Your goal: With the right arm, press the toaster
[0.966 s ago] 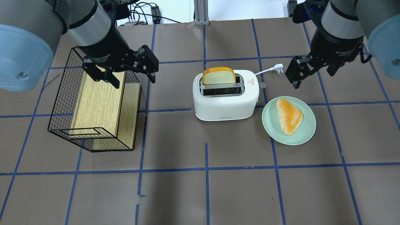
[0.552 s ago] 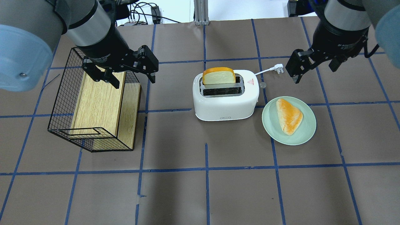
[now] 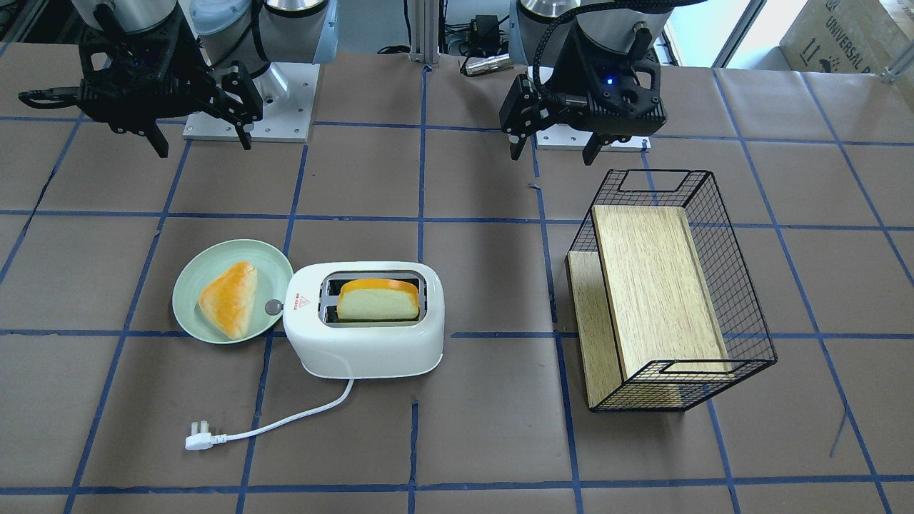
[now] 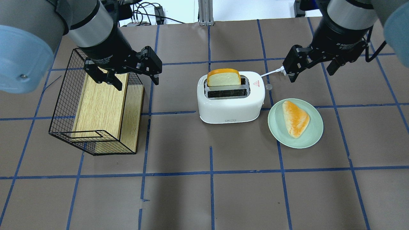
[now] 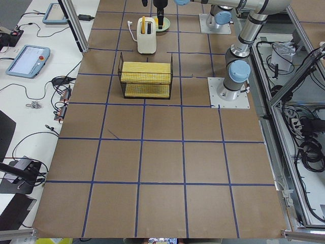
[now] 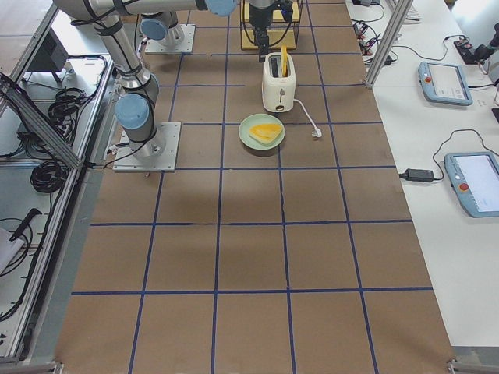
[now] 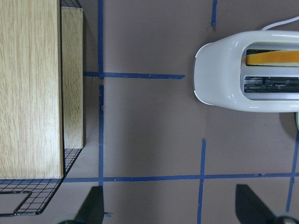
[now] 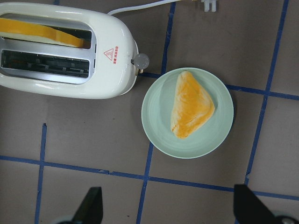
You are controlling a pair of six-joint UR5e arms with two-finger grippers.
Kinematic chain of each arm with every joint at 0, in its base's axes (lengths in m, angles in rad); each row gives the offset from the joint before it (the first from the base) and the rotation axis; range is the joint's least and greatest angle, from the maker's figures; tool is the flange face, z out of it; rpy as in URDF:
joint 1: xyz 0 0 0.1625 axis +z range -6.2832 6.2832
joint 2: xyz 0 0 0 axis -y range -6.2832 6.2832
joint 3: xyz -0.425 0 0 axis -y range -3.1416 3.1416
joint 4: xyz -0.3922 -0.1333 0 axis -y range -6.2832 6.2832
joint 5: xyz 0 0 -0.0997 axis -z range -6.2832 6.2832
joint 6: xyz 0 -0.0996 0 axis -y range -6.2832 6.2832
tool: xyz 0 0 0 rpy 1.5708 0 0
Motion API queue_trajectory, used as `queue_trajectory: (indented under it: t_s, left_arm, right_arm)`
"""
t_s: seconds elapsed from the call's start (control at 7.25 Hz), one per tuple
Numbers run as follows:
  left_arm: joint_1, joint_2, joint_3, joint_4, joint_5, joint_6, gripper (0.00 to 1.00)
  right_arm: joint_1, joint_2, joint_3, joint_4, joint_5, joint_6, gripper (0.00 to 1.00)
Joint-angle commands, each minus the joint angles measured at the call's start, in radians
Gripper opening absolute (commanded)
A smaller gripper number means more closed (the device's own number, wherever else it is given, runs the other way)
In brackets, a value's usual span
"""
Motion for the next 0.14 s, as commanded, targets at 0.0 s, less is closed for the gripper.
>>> queue_trajectory:
  t_s: [0.0]
  left_arm:
    - [-0.001, 0.0, 0.0, 0.0, 0.001, 0.002, 1.0]
  right_arm:
    - [0.0, 0.0, 0.001, 0.0, 0.009, 0.006, 1.0]
